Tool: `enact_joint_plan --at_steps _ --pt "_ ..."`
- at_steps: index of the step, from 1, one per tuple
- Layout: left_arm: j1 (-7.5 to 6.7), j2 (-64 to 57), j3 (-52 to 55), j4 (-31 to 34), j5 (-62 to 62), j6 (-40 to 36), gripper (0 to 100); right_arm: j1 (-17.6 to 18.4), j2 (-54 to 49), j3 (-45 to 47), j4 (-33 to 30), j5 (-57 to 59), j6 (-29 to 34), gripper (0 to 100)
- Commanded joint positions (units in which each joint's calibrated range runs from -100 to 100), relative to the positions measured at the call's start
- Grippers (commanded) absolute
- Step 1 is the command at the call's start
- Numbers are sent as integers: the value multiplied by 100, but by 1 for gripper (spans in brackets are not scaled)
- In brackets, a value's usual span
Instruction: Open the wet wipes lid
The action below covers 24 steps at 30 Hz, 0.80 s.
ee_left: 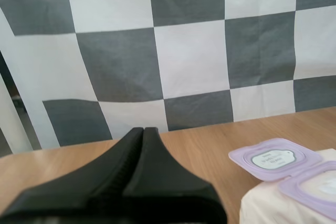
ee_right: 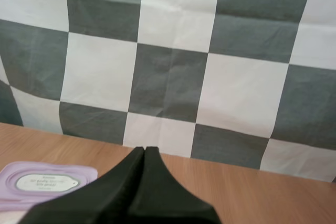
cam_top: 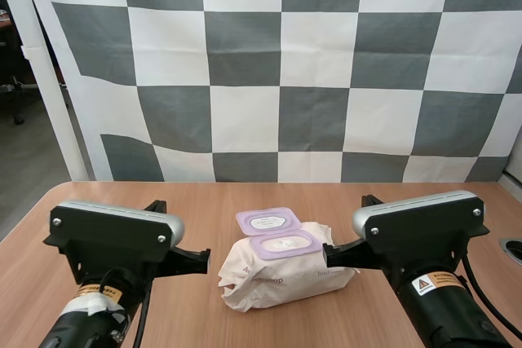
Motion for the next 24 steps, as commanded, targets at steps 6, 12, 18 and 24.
enact_joint_plan --at_steps 6,12,18,24 --pt "3 0 0 1955 1226 -2231 0 -47 -54 0 -328 1403 482 0" --pt "3 0 0 2303 1271 -2648 0 -84 -102 0 -2380 2462 2452 0" --pt "9 0 0 2303 1330 -2876 0 -84 -102 0 -2666 2596 2729 0" --pt "9 0 0 2303 1330 -2876 0 -84 -102 0 -2666 2596 2729 0"
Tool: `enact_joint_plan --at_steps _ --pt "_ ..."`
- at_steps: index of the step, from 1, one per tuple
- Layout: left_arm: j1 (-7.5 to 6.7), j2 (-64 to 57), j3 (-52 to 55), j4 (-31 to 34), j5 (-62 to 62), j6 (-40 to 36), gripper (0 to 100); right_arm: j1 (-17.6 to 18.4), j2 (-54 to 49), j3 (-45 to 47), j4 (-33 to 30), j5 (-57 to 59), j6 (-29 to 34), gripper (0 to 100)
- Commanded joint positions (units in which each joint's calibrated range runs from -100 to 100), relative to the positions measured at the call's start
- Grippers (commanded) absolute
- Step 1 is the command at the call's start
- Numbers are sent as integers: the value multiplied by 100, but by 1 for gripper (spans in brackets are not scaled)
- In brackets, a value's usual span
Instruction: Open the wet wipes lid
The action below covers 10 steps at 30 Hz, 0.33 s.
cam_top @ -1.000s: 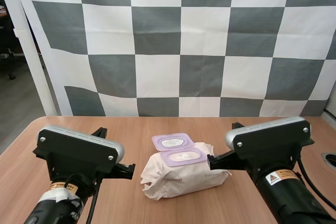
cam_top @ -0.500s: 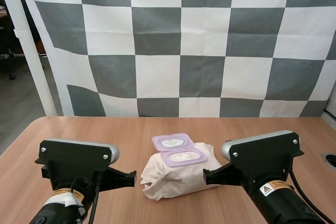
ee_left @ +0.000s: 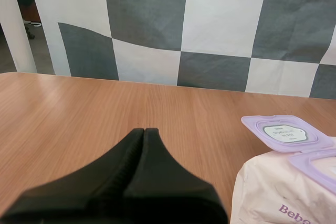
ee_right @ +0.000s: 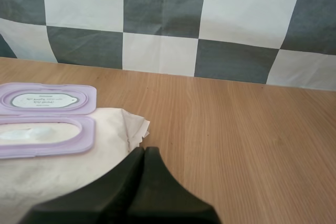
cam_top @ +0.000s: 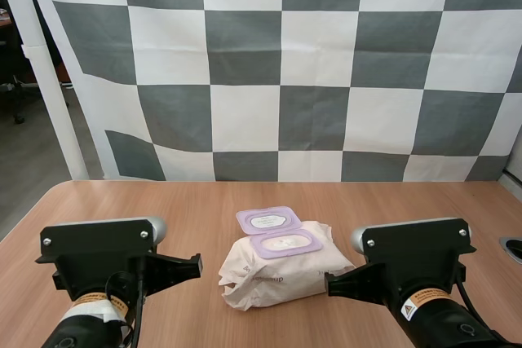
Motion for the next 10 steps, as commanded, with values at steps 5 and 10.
enact_joint_plan --at_steps 5,10 --pt "3 0 0 -9 -68 0 0 20 0 0 1 -6 47 0" --pt "3 0 0 -9 -86 0 0 48 0 0 1 -24 47 0"
